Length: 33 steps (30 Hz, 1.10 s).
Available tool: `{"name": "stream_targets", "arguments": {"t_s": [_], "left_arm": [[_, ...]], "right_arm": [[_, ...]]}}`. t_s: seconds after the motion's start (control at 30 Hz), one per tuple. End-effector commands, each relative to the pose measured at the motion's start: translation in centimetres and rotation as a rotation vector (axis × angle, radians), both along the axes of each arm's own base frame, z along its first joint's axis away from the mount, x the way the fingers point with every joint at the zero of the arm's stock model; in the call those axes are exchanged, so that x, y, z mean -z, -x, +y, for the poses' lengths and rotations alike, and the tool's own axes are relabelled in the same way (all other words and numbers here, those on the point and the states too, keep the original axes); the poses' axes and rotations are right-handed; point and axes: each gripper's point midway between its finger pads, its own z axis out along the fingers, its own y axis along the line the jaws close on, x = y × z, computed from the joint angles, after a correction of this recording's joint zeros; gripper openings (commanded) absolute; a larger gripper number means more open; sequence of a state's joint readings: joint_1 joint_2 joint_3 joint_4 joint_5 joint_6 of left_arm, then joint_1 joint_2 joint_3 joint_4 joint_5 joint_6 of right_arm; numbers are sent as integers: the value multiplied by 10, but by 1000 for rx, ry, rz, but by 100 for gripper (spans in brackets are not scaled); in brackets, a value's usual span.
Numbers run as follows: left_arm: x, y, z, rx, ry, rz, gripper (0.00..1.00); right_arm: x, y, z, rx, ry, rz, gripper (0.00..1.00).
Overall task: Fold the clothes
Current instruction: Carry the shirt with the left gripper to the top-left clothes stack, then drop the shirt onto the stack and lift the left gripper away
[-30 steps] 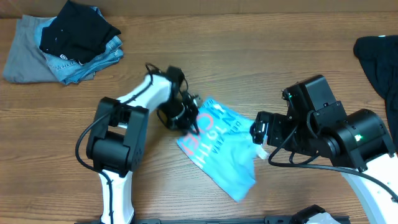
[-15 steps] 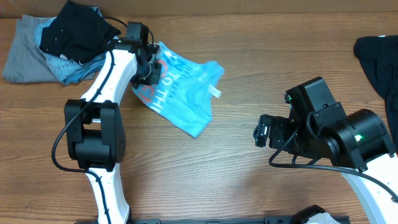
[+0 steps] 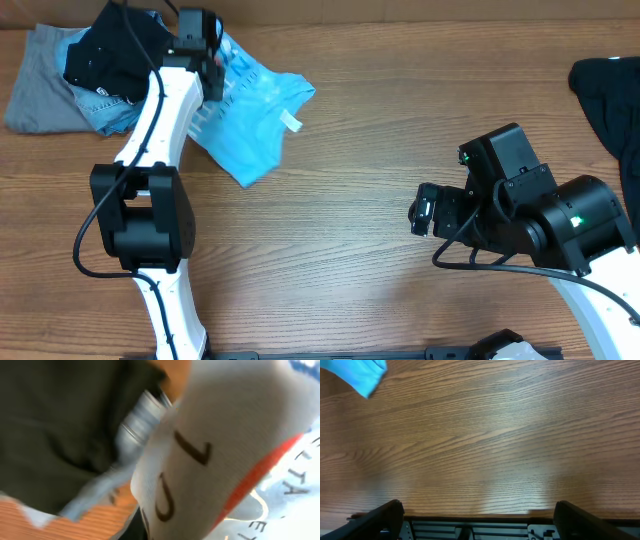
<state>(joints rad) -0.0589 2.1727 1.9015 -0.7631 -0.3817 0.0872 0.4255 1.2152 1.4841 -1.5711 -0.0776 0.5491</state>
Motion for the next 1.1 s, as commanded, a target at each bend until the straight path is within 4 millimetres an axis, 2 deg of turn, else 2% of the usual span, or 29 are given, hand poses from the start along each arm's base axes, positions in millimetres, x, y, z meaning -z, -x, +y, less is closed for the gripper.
{"name": "stream_targets", "arguments": {"t_s": [0.0, 0.03, 0.13, 0.3, 0.43, 0.77, 1.07], "left_arm": [[-57, -23, 19, -55, -93, -141, 4], [-70, -27, 20, -62, -95, -175, 4], [-93, -34, 26, -80, -100, -230, 4], [-117, -37, 52, -179, -111, -317, 4], [-121, -30, 90, -330, -83, -372, 4], [-130, -18, 161, -461, -95, -432, 8], [-130, -15, 198, -505, -61, -470, 10]], "right_arm": [[-9, -3, -2, 5, -7, -40, 100], [-9, -3, -2, 6, -7, -40, 100], [-9, -3, -2, 12, -9, -39, 100], [-9, -3, -1, 12, -11, -41, 100], [-9, -3, -2, 30, -14, -34, 100], [-5, -4, -1, 34, -4, -10, 100], [8, -3, -1, 62, 22, 67, 100]]}}
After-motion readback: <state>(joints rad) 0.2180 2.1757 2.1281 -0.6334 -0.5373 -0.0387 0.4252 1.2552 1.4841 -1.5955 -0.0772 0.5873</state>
